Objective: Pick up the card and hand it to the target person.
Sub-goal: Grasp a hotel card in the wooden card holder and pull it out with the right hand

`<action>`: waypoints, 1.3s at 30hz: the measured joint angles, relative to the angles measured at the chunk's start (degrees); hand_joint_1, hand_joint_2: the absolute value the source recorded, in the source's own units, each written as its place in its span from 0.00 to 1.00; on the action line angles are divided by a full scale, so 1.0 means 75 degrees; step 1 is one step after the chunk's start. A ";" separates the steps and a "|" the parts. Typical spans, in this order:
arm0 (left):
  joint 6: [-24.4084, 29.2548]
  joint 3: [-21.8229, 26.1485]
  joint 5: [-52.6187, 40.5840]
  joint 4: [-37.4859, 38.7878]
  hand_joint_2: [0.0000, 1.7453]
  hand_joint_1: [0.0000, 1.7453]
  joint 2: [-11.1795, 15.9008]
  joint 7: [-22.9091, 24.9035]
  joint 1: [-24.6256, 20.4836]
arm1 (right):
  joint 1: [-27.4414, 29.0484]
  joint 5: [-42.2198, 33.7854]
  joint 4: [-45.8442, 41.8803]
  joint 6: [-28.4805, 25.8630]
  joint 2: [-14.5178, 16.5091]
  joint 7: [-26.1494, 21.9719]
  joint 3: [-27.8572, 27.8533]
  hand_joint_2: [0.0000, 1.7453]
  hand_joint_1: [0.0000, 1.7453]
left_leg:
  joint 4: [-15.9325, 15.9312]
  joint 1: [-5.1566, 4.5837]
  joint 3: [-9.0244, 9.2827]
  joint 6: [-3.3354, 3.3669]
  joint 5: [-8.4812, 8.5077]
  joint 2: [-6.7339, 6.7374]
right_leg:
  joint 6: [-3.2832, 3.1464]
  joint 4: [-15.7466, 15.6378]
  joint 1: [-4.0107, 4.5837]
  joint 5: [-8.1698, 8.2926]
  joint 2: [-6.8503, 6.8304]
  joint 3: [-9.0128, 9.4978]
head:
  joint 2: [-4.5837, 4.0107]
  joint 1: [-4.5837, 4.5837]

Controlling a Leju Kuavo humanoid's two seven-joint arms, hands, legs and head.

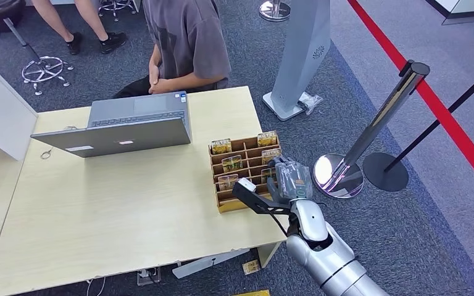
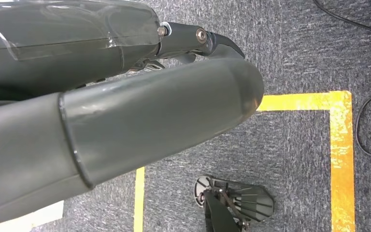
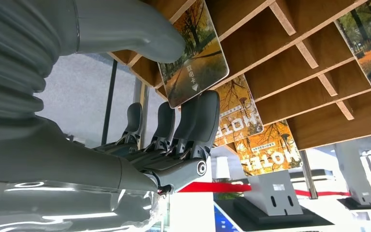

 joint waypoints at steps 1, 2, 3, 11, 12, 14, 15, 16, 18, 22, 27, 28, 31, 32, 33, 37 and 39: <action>0.0000 0.0000 0.0001 0.0000 0.00 0.00 0.0000 -0.0001 0.0000 | 0.0000 0.0015 0.0000 0.0005 -0.0004 0.0012 0.0007 1.00 0.54 | 0.0000 0.0000 0.0000 0.0000 0.0000 0.0000 | -0.0001 0.0001 0.0000 0.0000 0.0000 0.0000 | 0.0000 0.0000; 0.0000 0.0000 0.0003 -0.0001 0.00 0.00 0.0000 -0.0001 0.0000 | 0.0000 0.0023 0.0000 0.0012 -0.0008 0.0021 0.0011 1.00 0.54 | 0.0000 0.0000 0.0000 0.0000 0.0000 0.0000 | -0.0001 0.0002 0.0000 -0.0001 0.0000 -0.0001 | 0.0000 0.0000; 0.0000 0.0000 0.0004 0.0000 0.00 0.00 0.0000 -0.0001 0.0000 | 0.0000 0.0028 0.0000 0.0023 -0.0012 0.0026 0.0014 1.00 0.54 | 0.0000 0.0000 0.0000 0.0000 0.0000 0.0000 | -0.0002 0.0003 0.0000 -0.0001 0.0000 -0.0001 | 0.0000 0.0000; 0.0003 0.0000 0.0007 -0.0001 0.00 0.00 0.0000 -0.0004 0.0000 | -0.0005 0.0147 0.0000 0.0159 -0.0018 0.0032 0.0020 1.00 0.57 | 0.0000 0.0000 0.0000 -0.0005 -0.0002 0.0000 | -0.0007 0.0009 0.0000 -0.0005 -0.0001 -0.0003 | 0.0000 0.0000; 0.0003 0.0000 0.0007 -0.0001 0.00 0.00 0.0000 -0.0004 0.0000 | -0.0005 0.0146 0.0000 0.0162 -0.0018 0.0031 0.0020 1.00 0.57 | 0.0000 0.0000 0.0001 -0.0008 -0.0003 0.0000 | -0.0008 0.0010 0.0000 -0.0005 -0.0001 -0.0004 | 0.0000 0.0000; 0.0004 -0.0001 0.0007 -0.0001 0.00 0.00 0.0000 -0.0004 0.0000 | -0.0008 0.0122 0.0000 0.0163 -0.0018 0.0020 0.0021 1.00 0.59 | 0.0000 0.0000 0.0001 -0.0015 -0.0002 0.0000 | -0.0010 0.0013 0.0000 -0.0007 0.0000 -0.0005 | 0.0000 0.0000; 0.0004 -0.0002 0.0007 -0.0001 0.00 0.00 0.0000 -0.0004 0.0000 | -0.0010 0.0087 0.0000 0.0162 -0.0018 0.0001 0.0021 1.00 0.60 | 0.0000 0.0000 0.0001 -0.0019 -0.0002 0.0000 | -0.0012 0.0015 0.0000 -0.0008 0.0000 -0.0005 | 0.0000 0.0000; 0.0005 -0.0003 0.0007 0.0000 0.00 0.00 0.0000 -0.0004 0.0000 | -0.0011 0.0038 0.0000 0.0162 -0.0018 -0.0025 0.0022 1.00 0.65 | 0.0000 0.0000 0.0001 -0.0022 -0.0002 0.0000 | -0.0014 0.0016 0.0000 -0.0009 0.0000 -0.0005 | 0.0000 0.0000; 0.0006 -0.0003 0.0007 0.0001 0.00 0.00 0.0000 -0.0004 0.0000 | -0.0012 -0.0063 0.0000 0.0160 -0.0018 -0.0079 0.0023 1.00 0.73 | 0.0000 0.0000 0.0001 -0.0027 -0.0003 -0.0001 | -0.0016 0.0018 0.0000 -0.0010 -0.0001 -0.0006 | 0.0000 0.0000; 0.0009 -0.0005 0.0006 0.0001 0.00 0.00 0.0000 -0.0001 0.0000 | -0.0028 -0.0165 0.0000 0.0162 -0.0018 -0.0126 0.0023 1.00 0.81 | 0.0000 0.0001 0.0003 -0.0031 -0.0002 -0.0001 | -0.0021 0.0022 0.0000 -0.0013 0.0000 -0.0008 | 0.0000 0.0001; 0.0011 -0.0019 -0.0017 0.0000 0.00 0.00 0.0000 0.0001 -0.0001 | -0.0031 -0.0332 0.0000 0.0140 -0.0020 -0.0198 0.0025 1.00 0.83 | 0.0000 0.0002 0.0006 -0.0037 0.0000 0.0000 | -0.0025 0.0026 0.0001 -0.0016 0.0000 -0.0009 | 0.0000 0.0000; 0.0011 -0.0021 -0.0021 0.0000 0.00 0.00 0.0000 0.0001 -0.0001 | -0.0031 -0.0362 0.0000 0.0136 -0.0020 -0.0207 0.0025 1.00 0.83 | 0.0000 0.0002 0.0007 -0.0037 0.0000 0.0000 | -0.0025 0.0027 0.0001 -0.0016 0.0000 -0.0009 | 0.0000 0.0000; 0.0010 -0.0023 -0.0027 0.0001 0.00 0.00 0.0000 0.0001 0.0000 | -0.0032 -0.0418 0.0000 0.0122 -0.0018 -0.0219 0.0025 1.00 0.83 | 0.0000 0.0003 0.0010 -0.0040 0.0002 0.0000 | -0.0026 0.0029 0.0001 -0.0016 0.0000 -0.0008 | 0.0000 0.0000; 0.0009 -0.0023 -0.0028 0.0001 0.00 0.00 0.0000 0.0001 0.0000 | -0.0032 -0.0426 0.0000 0.0117 -0.0018 -0.0224 0.0026 1.00 0.83 | 0.0000 0.0003 0.0010 -0.0041 0.0002 0.0000 | -0.0026 0.0030 0.0001 -0.0016 0.0000 -0.0008 | 0.0000 0.0000; 0.0010 -0.0023 -0.0028 0.0001 0.00 0.00 0.0000 0.0001 0.0000 | -0.0032 -0.0436 0.0000 0.0109 -0.0019 -0.0229 0.0026 1.00 0.84 | 0.0000 0.0003 0.0011 -0.0042 0.0003 0.0000 | -0.0026 0.0030 0.0001 -0.0016 0.0000 -0.0008 | 0.0000 0.0000; 0.0009 -0.0023 -0.0028 -0.0001 0.00 0.00 0.0000 0.0001 0.0000 | -0.0032 -0.0451 0.0000 0.0089 -0.0019 -0.0236 0.0028 1.00 0.89 | 0.0000 0.0004 0.0012 -0.0046 0.0006 -0.0001 | -0.0026 0.0033 0.0001 -0.0016 0.0000 -0.0008 | 0.0000 0.0000; 0.0009 -0.0024 -0.0028 0.0000 0.00 0.00 0.0000 0.0001 0.0000 | -0.0036 -0.0440 -0.0001 0.0095 -0.0019 -0.0236 0.0028 1.00 0.91 | 0.0000 0.0004 0.0012 -0.0046 0.0006 0.0000 | -0.0026 0.0033 0.0001 -0.0016 0.0000 -0.0008 | 0.0000 0.0000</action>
